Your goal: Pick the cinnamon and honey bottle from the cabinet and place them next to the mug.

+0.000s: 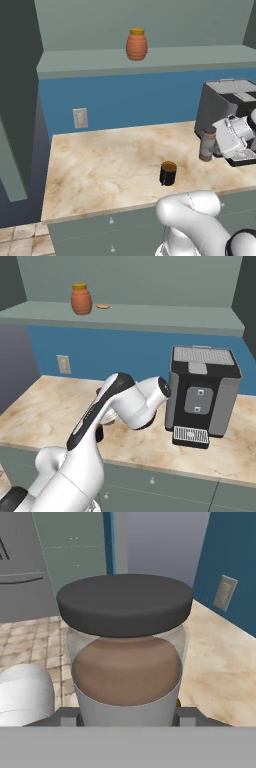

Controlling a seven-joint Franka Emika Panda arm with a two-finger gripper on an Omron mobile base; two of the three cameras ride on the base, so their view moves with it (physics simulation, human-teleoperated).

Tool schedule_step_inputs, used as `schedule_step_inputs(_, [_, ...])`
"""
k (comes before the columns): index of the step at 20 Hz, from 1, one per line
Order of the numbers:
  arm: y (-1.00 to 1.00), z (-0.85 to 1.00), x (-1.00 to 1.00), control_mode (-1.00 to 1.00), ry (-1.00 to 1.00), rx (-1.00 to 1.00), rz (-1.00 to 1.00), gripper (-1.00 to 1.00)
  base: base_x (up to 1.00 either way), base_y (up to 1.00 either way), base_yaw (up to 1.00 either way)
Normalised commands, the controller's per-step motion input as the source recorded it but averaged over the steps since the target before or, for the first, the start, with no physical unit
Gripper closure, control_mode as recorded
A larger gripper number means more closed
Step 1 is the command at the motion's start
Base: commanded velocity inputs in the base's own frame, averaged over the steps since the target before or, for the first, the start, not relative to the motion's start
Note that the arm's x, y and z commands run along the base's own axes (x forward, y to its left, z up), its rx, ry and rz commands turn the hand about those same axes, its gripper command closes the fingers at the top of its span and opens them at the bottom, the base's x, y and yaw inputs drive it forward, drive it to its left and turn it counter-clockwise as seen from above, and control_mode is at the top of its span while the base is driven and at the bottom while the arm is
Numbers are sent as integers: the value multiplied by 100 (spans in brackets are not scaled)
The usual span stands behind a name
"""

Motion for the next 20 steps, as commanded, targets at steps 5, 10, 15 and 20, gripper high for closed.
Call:
schedule_step_inputs(5, [2,-68,0,-100,0,-9,6,100,0,0,0])
schedule_step_inputs(10, [0,-60,0,-100,0,-8,3,100,0,0,0])
schedule_step_inputs(15, [0,-36,13,-100,0,-2,0,100,0,0,0])
schedule_step_inputs(20, [0,-3,32,-100,0,0,0,100,0,0,0])
